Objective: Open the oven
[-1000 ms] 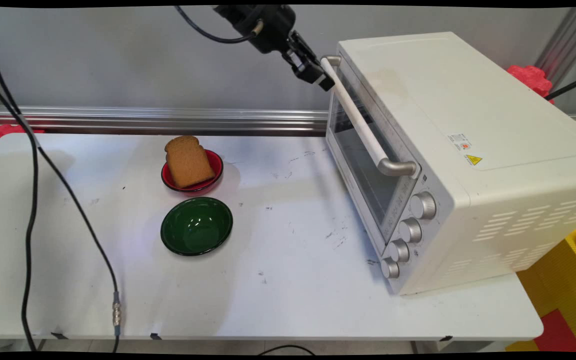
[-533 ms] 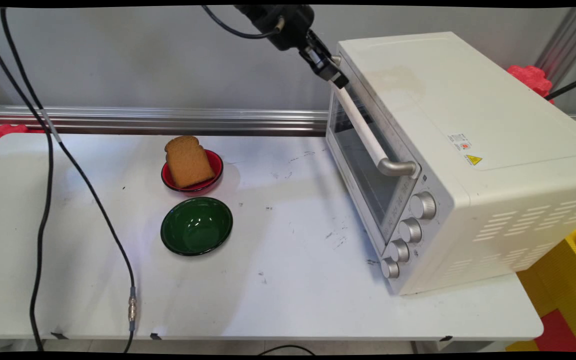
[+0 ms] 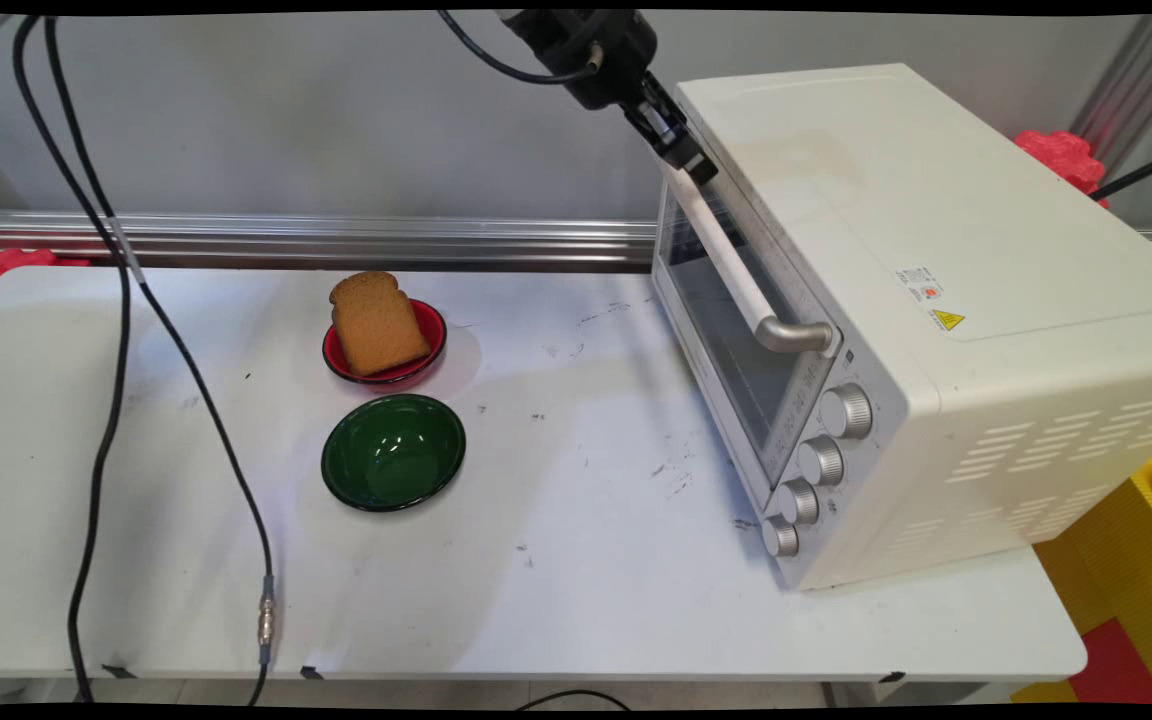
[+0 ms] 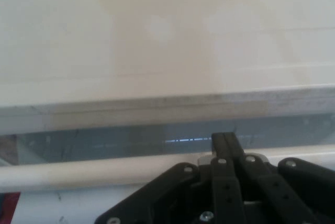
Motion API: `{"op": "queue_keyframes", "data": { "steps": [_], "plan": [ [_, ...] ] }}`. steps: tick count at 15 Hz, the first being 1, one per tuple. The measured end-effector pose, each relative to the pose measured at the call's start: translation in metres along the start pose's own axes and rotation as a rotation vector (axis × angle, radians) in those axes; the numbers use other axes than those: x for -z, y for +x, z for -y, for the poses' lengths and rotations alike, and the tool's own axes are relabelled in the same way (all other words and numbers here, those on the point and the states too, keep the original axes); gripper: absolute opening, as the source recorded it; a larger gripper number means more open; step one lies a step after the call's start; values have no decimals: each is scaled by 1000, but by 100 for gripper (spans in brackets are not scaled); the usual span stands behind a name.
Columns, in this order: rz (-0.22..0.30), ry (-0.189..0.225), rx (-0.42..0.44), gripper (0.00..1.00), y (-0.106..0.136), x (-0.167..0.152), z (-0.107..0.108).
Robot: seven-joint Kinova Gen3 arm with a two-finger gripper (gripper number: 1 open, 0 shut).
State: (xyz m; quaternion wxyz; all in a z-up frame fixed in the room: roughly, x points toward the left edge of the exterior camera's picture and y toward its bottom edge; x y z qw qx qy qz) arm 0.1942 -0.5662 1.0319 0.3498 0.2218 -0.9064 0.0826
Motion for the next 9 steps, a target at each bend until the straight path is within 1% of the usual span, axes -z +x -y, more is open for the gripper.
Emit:
{"op": "queue_keyframes", "data": {
  "steps": [9],
  "plan": [
    [-3, -12, 15, 0, 6, -17, 3]
  ]
}}
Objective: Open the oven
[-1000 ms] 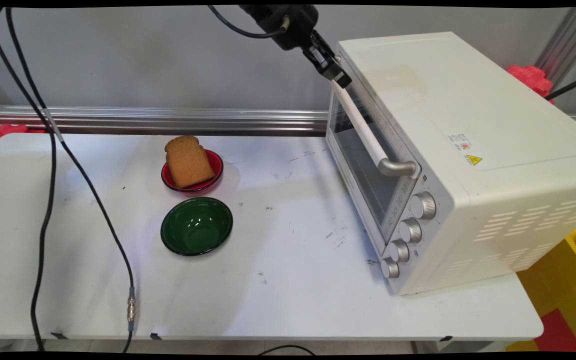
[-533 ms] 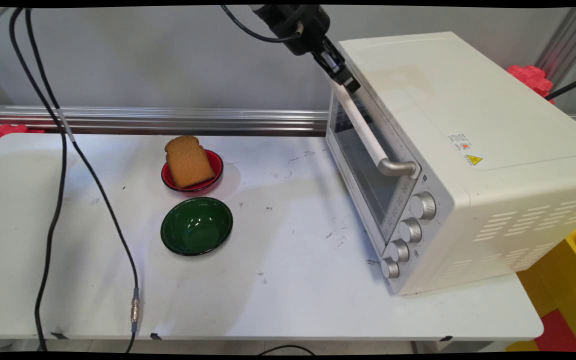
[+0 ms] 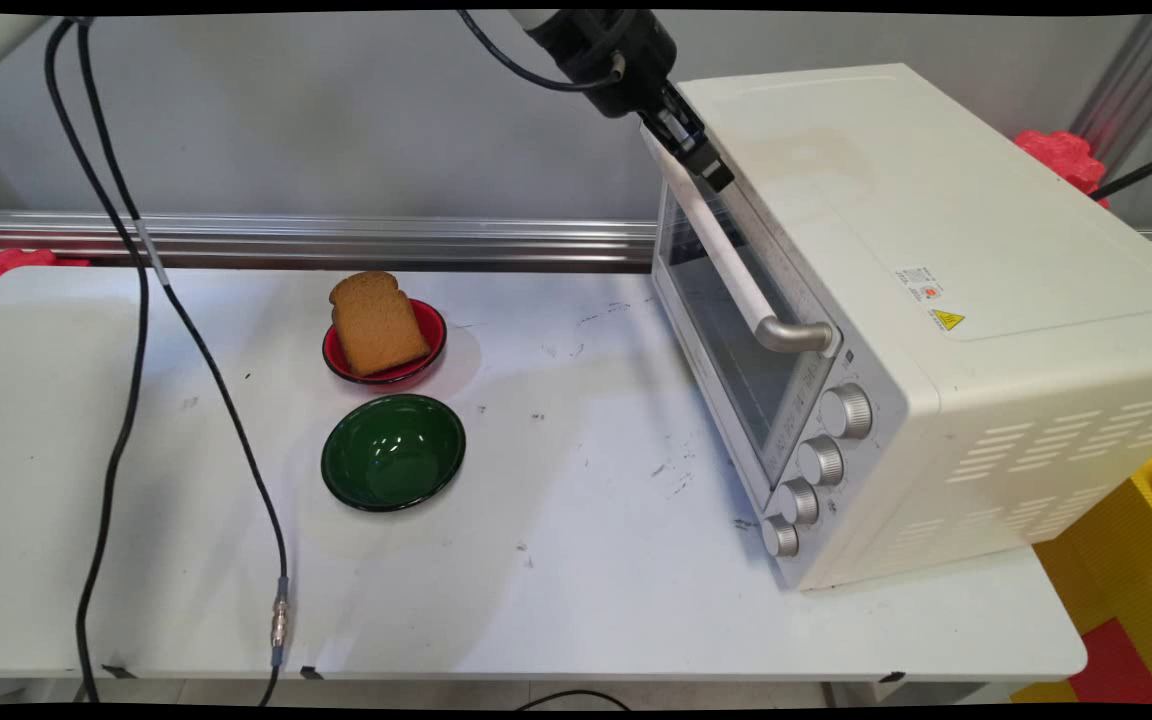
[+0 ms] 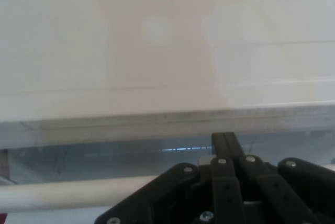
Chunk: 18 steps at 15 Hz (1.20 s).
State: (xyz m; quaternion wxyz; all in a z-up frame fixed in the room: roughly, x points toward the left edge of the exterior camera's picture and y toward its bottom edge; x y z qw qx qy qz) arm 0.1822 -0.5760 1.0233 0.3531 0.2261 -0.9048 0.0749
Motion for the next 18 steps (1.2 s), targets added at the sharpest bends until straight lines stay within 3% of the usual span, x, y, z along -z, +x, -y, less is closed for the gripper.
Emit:
{"op": "queue_keyframes", "data": {
  "steps": [18],
  "plan": [
    [16, -22, 7, 0, -11, -28, 5]
  ]
}}
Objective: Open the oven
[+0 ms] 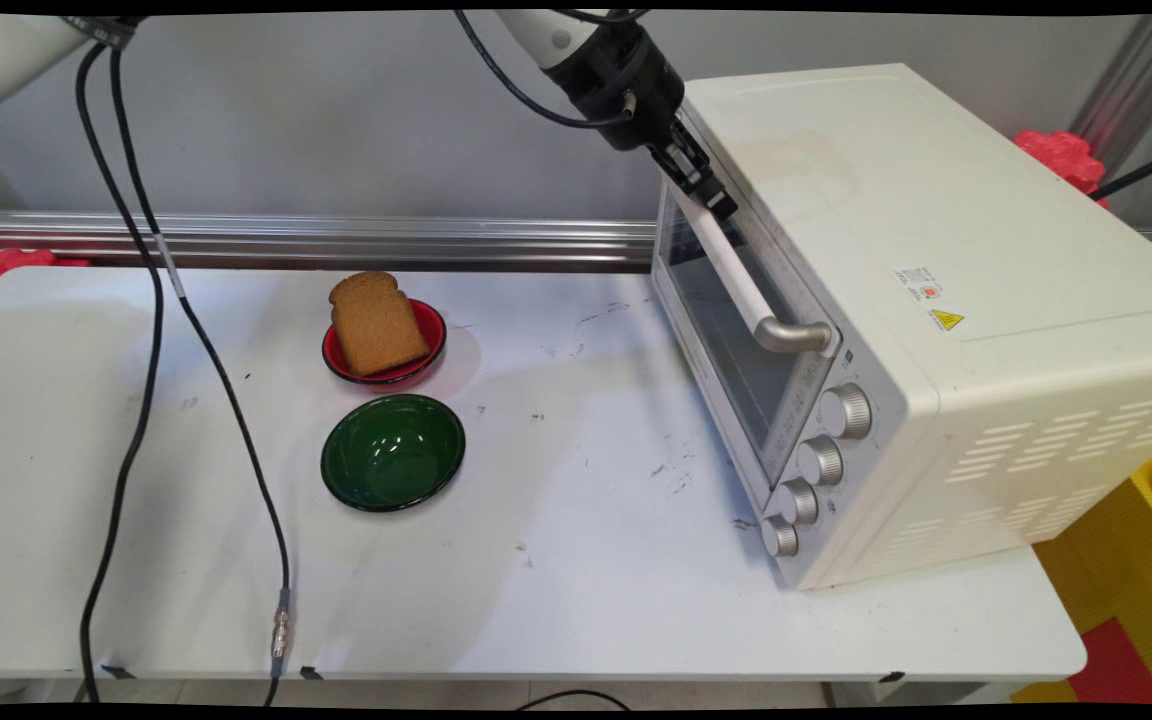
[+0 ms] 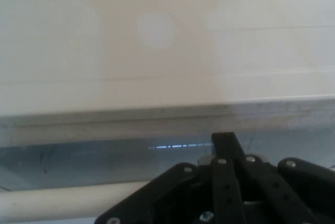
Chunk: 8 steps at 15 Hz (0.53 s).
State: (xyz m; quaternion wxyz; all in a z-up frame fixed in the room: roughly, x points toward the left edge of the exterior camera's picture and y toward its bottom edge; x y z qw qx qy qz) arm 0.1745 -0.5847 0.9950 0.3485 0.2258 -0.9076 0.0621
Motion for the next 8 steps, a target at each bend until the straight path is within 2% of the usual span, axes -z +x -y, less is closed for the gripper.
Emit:
{"op": "queue_keyframes", "data": {
  "steps": [8],
  "plan": [
    [32, -7, 1, 0, -24, -5, 1]
  ]
}}
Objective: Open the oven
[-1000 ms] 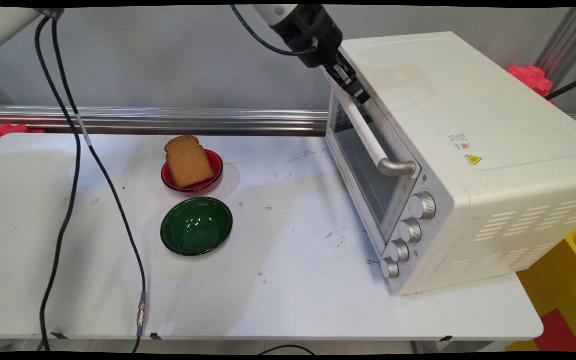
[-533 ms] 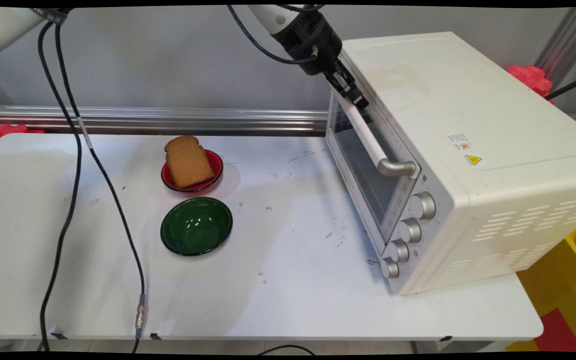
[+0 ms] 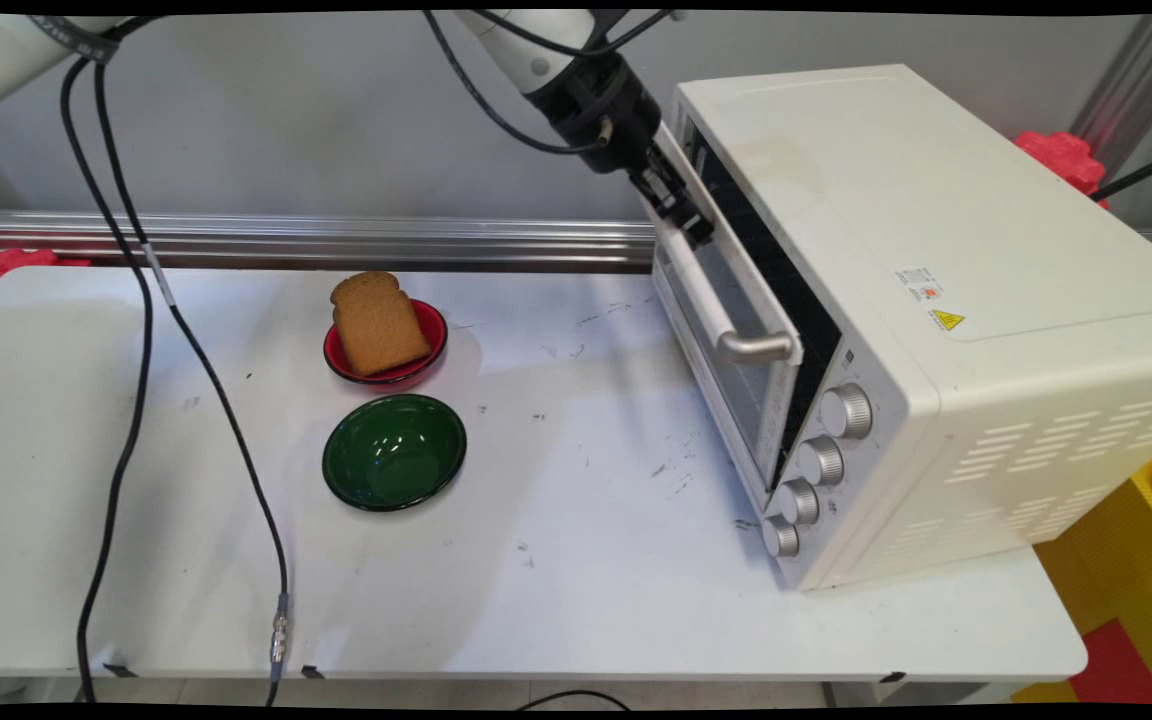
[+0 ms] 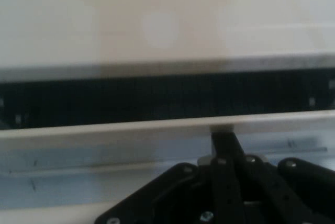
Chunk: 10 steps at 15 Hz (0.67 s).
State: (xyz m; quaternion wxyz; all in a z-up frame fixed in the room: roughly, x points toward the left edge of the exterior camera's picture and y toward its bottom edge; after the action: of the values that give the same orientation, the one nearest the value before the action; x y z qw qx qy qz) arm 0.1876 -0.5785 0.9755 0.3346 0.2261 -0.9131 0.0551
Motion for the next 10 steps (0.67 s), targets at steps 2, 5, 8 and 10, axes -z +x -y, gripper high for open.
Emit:
{"op": "queue_keyframes", "data": {
  "steps": [2, 5, 8, 10],
  "plan": [
    [9, -1, 2, 0, -7, 0, 0],
    [28, -3, 7, 0, -18, 1, 1],
    [54, -5, 16, 0, -35, 2, 2],
    [70, -6, 23, 0, -46, 4, 4]
  ]
}}
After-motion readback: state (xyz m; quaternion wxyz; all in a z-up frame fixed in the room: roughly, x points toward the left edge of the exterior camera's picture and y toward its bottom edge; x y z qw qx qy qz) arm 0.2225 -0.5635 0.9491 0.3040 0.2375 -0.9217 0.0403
